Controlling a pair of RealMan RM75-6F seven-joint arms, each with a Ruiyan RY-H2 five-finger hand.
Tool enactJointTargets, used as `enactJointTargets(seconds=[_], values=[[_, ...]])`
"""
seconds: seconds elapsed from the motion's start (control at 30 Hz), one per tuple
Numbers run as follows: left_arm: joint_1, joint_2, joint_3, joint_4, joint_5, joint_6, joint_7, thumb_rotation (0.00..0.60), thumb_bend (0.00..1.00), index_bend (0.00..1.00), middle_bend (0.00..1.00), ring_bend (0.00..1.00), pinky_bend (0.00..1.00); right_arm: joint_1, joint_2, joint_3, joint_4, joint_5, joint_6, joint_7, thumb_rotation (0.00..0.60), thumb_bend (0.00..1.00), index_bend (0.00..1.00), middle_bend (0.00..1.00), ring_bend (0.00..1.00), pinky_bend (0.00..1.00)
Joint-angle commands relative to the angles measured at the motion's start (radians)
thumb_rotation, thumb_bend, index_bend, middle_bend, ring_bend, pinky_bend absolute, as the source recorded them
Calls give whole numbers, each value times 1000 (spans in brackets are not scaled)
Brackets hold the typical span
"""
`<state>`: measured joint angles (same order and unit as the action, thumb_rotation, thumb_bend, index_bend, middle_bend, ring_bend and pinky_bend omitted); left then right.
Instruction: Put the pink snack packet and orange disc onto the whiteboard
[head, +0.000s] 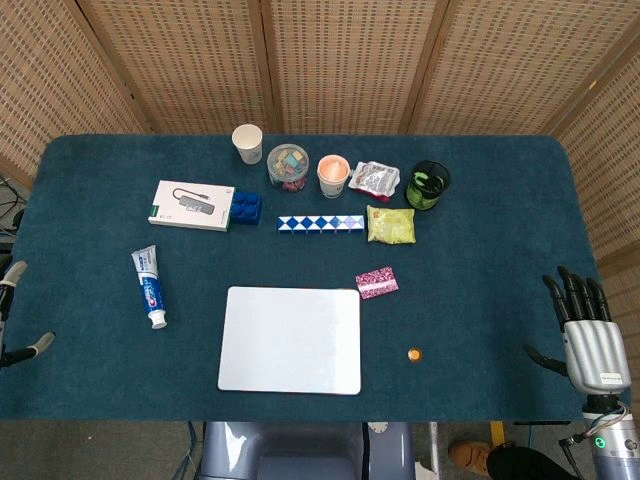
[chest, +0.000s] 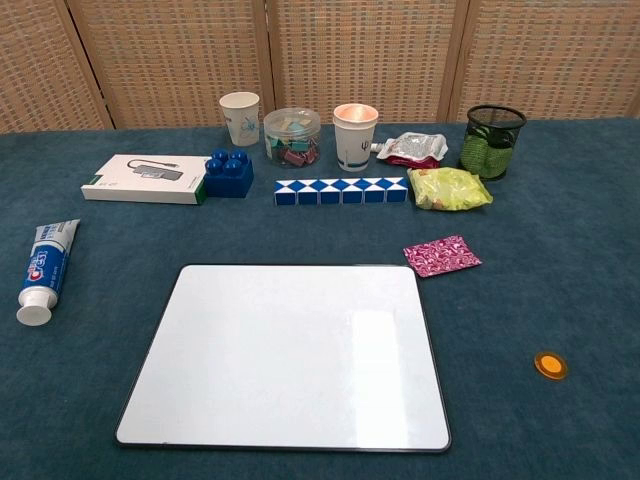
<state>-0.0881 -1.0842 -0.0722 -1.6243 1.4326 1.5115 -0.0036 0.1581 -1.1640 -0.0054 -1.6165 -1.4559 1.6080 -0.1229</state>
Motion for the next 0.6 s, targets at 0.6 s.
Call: enactJointTargets(seconds=[0.6], values=[[-12,-21,-8,6,-30,-36,49,600,0,0,0,0,0,169,-28,77,47,-55,-258,-50,600,0,129,0,0,0]])
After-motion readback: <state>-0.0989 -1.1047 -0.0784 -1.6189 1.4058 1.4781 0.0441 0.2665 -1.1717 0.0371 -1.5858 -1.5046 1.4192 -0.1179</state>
